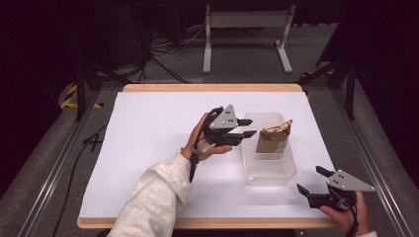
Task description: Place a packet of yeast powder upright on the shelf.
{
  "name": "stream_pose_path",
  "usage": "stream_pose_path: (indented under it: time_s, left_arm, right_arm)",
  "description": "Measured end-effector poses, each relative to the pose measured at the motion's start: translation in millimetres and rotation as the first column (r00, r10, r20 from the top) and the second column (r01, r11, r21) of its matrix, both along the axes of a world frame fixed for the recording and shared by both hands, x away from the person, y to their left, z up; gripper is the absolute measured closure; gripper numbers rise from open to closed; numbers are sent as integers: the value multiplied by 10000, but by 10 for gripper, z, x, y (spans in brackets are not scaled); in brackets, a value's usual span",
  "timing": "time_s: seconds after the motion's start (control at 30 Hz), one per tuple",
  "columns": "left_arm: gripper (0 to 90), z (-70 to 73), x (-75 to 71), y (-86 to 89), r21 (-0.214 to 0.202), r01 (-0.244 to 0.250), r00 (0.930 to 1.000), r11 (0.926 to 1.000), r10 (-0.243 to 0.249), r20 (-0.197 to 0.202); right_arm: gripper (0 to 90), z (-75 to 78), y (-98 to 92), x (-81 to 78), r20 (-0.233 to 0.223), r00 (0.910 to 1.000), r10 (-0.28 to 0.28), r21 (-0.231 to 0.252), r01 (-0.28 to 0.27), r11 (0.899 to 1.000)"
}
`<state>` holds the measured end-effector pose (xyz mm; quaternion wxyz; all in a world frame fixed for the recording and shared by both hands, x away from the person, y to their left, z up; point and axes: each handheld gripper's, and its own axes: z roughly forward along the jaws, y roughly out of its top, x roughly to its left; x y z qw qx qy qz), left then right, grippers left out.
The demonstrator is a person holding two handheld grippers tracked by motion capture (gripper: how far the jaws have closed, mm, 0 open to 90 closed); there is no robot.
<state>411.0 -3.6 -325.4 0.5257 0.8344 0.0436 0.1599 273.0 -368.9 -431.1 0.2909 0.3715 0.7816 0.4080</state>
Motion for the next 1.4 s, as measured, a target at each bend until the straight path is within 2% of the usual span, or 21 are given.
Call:
stream_pose_path:
  time_s: [0.03,0.1,0.17,0.27,0.33,0.37,0.4,0.43,0.5,0.63,0.73,0.87,0.9,0.97,1.13,1.17,1.2,1.23,1.3,1.4]
  left_arm:
    - [582,0,0,0,0,0,10000,10000,0,0]
    - [562,-48,-49,148,392,-246,9995,9989,239,182]
    - [550,-86,-71,274,493,-461,9989,9977,455,138]
    - [476,-159,-90,459,840,-1003,9949,9914,995,135]
    - [446,-189,-96,514,864,-1155,9933,9895,1148,133]
    - [446,-229,-98,573,940,-1288,9916,9872,1295,-16]
    - [413,-282,-110,643,1249,-1543,9880,9801,1542,103]
    - [400,-317,-124,681,1282,-1657,9861,9778,1662,74]
    - [387,-352,-133,733,1333,-1656,9859,9771,1673,-14]
    - [350,-448,-188,877,1634,-2032,9785,9654,2064,-25]
    - [321,-507,-238,979,1737,-2225,9743,9593,2250,58]
    - [308,-584,-285,1103,1855,-2355,9701,9540,2424,-150]
    - [306,-599,-293,1130,1905,-2463,9672,9503,2536,-151]
    - [297,-630,-301,1181,1924,-2496,9655,9490,2591,-257]
    - [272,-701,-344,1301,2128,-2834,9555,9351,2942,-201]
    - [267,-726,-366,1345,2247,-2956,9518,9285,3063,-134]
    - [264,-726,-366,1345,2247,-2956,9518,9285,3063,-134]
    - [264,-745,-385,1389,2296,-3063,9481,9238,3178,-137]
    - [255,-774,-410,1464,2255,-3234,9414,9190,3366,-221]
    - [226,-821,-426,1565,2370,-3536,9296,9049,3680,-182]
  right_arm:
    - [116,2,1,-2,20,10000,9,-14,-9,10000]
    - [116,6,-2,1,38,10000,-26,-8,26,10000]
    - [116,8,0,1,24,10000,-39,2,39,10000]
    - [115,7,7,5,9,10000,-33,-22,33,10000]
    - [116,5,11,7,6,10000,-15,-46,15,10000]
    - [116,3,13,11,9,10000,-4,-63,4,10000]
    - [116,3,17,13,-1,10000,-15,-79,15,10000]
    - [116,3,16,14,-3,10000,-20,-79,20,10000]
    - [116,6,15,18,17,10000,-25,-97,25,9999]
    - [115,4,22,19,-10,10000,-10,-144,10,9999]
    - [116,6,25,19,14,10000,27,-148,-27,9999]
    - [116,13,16,17,52,10000,15,-126,-14,9999]
    - [116,14,16,18,34,10000,6,-92,-6,10000]
    - [116,14,20,20,61,10000,23,-134,-22,9999]
    - [115,12,25,19,36,10000,52,-133,-51,9999]
    - [115,12,19,21,48,10000,38,-121,-37,9999]
    - [115,12,19,21,48,10000,38,-121,-37,9999]
    - [115,11,18,22,46,10000,41,-119,-41,9999]
    - [115,9,23,20,29,10000,52,-148,-52,9999]
    - [115,7,28,25,35,10000,84,-166,-83,9998]
